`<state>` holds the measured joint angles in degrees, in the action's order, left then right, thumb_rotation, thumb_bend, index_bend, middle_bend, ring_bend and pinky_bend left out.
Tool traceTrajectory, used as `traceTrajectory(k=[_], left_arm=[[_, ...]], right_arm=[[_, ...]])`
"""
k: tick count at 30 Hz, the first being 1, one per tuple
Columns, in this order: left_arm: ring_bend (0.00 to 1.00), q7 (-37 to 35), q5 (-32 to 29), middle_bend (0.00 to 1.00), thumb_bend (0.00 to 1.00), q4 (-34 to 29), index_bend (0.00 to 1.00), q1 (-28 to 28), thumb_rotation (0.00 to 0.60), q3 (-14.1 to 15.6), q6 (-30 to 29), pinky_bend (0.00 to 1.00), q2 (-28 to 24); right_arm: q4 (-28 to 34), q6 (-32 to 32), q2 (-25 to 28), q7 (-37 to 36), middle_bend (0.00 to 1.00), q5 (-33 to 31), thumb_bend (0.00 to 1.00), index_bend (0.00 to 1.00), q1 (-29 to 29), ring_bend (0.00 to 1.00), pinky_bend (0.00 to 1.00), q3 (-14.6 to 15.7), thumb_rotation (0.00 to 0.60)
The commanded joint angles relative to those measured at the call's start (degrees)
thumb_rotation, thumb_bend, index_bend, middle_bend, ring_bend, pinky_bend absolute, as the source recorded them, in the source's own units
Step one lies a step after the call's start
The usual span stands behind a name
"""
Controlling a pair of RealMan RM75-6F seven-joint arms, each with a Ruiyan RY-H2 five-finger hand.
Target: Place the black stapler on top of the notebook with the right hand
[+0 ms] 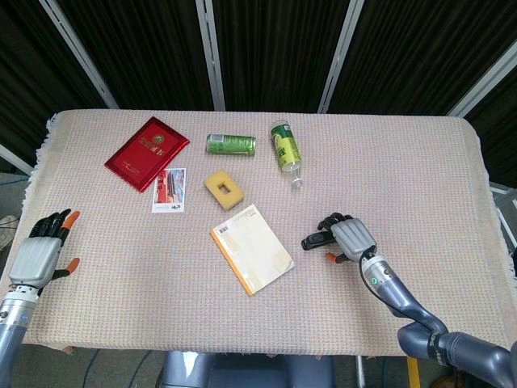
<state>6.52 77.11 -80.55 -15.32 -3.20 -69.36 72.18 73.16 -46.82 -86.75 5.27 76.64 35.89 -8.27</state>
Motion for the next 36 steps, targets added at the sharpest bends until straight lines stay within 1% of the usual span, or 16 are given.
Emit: traceTrajectory(k=[1,4,12,15,19,25,30,36], left_arm=[[0.0,0.1,-0.4,0.0,0.31,0.3,0.0,-0.1,0.6,-0.1,0.4,0.09,0.1],[0.0,0.3,-0.9,0.0,0.31,0.6,0.0,-0.2,0.6,-0.2,0.8,0.09,0.3],[0.0,0.8,-1.5,0.0,0.31,0.7,0.0,-0.1,0.6,-0.1,0.9,0.09,0.4],[0.0,0.7,-1.5,0.0,0.31,0.5,0.0,0.0,0.6,-0.1,0.8,0.09,0.3],[0.0,0.6,-1.3,0.0,0.31,0.4,0.0,-0.1,0.6,0.1,1.0,0.09,0.3],[0.0,0.0,-0.8,0.0,0.31,0.3,0.0,-0.3,0.6,0.4,1.5,0.09,0.2],[0.0,-0.8,0.2,0.0,0.31,0.0,0.0,-0.3,0.6,0.7,1.2,0.09,-0.1],[0.0,-2.0,1.2,0.0,0.31,-0.3,0.0,-0.5,0.6,1.1,1.3,0.09,-0.5]], right_arm=[[-1.8,0.9,-1.0,-1.1,0.29,0.1,0.23,0.33,0.9,0.2,0.32,0.2,0.6],[-3.7,1.6,-2.0,-2.3,0.33,0.2,0.24,0.37,1.5,0.24,0.37,0.3,0.6],[-7.1,1.8,-3.7,-3.5,0.49,0.9,0.26,0.57,2.7,0.43,0.57,0.7,0.6],[-7.0,1.3,-3.8,-2.6,0.52,0.7,0.26,0.61,2.7,0.47,0.62,0.8,0.6],[-6.1,0.1,-3.6,-1.3,0.55,0.5,0.26,0.63,2.5,0.5,0.66,0.8,0.6],[-2.1,-2.6,-2.2,2.3,0.56,-0.1,0.26,0.64,1.9,0.51,0.68,0.5,0.6],[3.6,-4.6,-0.6,7.7,0.56,-1.7,0.26,0.64,1.6,0.51,0.68,-0.1,0.6],[10.2,-5.0,-0.1,15.4,0.56,-4.8,0.26,0.64,2.8,0.51,0.68,-1.2,0.6]])
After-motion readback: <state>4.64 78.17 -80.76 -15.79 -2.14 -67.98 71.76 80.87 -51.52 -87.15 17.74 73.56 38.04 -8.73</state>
